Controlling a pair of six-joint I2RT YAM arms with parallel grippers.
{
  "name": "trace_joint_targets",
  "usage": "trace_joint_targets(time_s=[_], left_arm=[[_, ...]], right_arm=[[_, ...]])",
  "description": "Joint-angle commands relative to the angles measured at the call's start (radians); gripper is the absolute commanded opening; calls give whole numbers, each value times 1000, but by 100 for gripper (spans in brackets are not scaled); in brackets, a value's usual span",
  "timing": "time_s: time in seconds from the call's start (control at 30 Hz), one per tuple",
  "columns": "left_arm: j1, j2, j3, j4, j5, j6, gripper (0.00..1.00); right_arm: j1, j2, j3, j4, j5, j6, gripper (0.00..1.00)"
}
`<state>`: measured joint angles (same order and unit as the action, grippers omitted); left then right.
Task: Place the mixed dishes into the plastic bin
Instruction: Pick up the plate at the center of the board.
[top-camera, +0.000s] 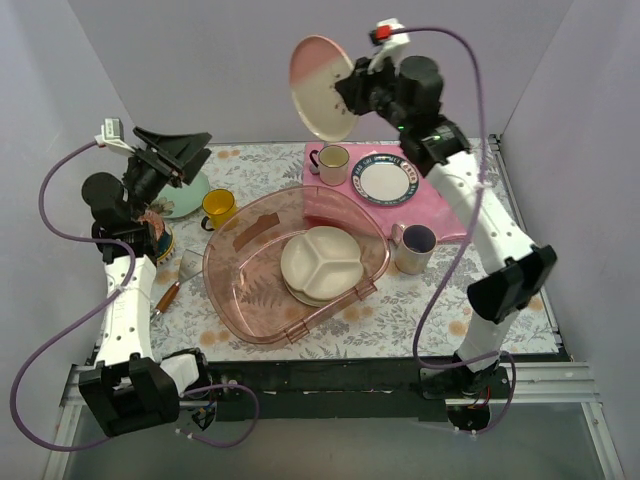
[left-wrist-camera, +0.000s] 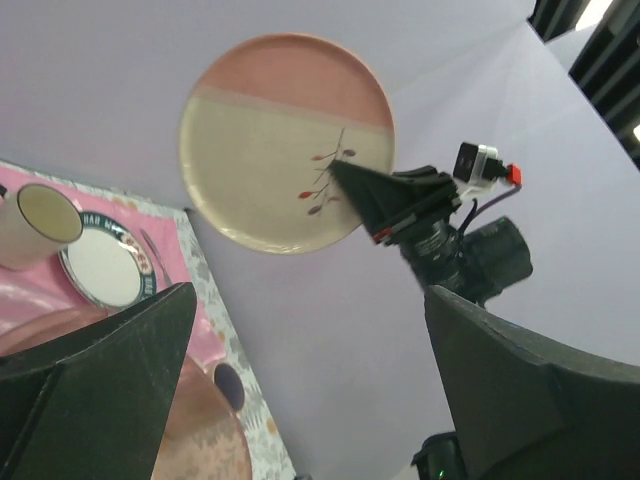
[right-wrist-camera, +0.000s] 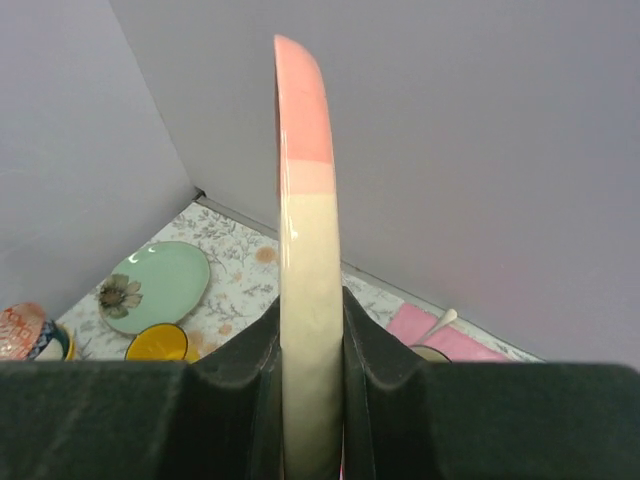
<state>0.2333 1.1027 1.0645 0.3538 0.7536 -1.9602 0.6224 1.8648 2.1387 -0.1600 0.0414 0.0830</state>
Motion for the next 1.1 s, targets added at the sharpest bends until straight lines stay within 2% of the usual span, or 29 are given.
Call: trace_joint_targets(time_s=[0.0,0.07,0.13,0.17,0.27,0.43,0.53,0.7,1.07], left_arm=[[-46,-30,-107,249,151,-68,98],[-130,-9,-106,280,174,-57,98],[-205,12,-81,229,193,16,98],[-292,29,-58,202,190,46,98],[-374,20,-61,116,161,133,98],[-474,-21,-162,143,124,144,98],[-534,-59,-212,101,102,194,98],[-606,-118,-279,21,53,253,98],[-798,-164,-373,20,-52,299,98]], right_arm=[[-154,-220,-163,47,-383,227,1],[-232,-298,-287,57,-518,290,1],[-295,-373,-364,83,-622,339,1],[-317,-398,-447,97,-661,365,1],[-401,-487,-607,186,-820,449,1],[-506,-619,-815,367,-1043,578,1],[-535,-696,-954,459,-1116,658,1],[-564,-802,-1167,726,-1199,848,1],[-602,-917,-1395,814,-1261,909,1]])
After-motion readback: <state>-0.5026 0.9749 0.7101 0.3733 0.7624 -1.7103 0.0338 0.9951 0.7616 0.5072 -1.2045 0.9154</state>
